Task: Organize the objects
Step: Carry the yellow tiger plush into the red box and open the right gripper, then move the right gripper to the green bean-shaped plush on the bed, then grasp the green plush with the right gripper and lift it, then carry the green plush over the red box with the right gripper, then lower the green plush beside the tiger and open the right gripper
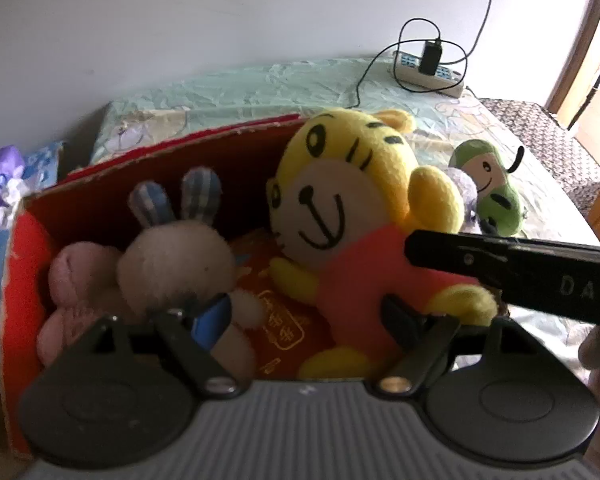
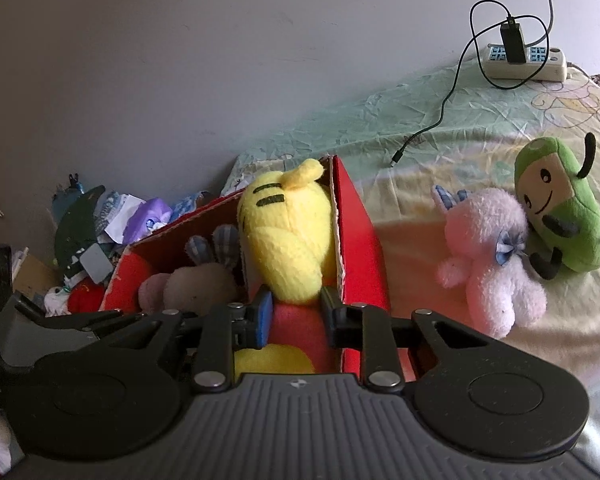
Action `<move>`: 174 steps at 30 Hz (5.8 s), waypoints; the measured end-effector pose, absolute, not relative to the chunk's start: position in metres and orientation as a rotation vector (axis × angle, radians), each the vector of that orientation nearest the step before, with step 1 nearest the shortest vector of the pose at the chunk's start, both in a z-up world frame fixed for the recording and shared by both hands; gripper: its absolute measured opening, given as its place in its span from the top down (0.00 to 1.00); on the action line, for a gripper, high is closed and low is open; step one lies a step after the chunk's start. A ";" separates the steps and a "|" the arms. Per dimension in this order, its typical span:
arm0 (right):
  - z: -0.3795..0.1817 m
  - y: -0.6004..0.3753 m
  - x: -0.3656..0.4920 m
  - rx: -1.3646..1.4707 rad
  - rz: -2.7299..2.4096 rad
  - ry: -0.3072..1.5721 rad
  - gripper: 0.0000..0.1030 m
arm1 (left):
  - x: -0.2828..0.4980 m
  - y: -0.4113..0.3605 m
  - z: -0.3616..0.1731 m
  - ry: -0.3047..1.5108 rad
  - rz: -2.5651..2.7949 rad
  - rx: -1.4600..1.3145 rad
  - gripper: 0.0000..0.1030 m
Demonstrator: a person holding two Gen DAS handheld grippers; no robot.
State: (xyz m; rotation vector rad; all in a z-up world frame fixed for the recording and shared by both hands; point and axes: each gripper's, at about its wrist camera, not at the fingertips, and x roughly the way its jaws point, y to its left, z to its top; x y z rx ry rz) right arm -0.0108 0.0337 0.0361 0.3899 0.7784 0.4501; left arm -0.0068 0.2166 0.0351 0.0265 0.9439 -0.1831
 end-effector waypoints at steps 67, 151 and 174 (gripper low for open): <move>-0.060 -0.198 0.102 0.724 0.591 0.998 0.50 | 0.085 -0.005 -0.013 0.983 -0.389 -0.173 0.33; 0.058 0.078 -0.013 0.564 0.520 0.667 0.56 | -0.039 0.308 0.050 0.748 -0.467 -0.153 0.36; 0.032 0.107 0.029 0.473 0.428 0.817 0.75 | -0.011 0.306 0.043 0.808 -0.339 -0.112 0.36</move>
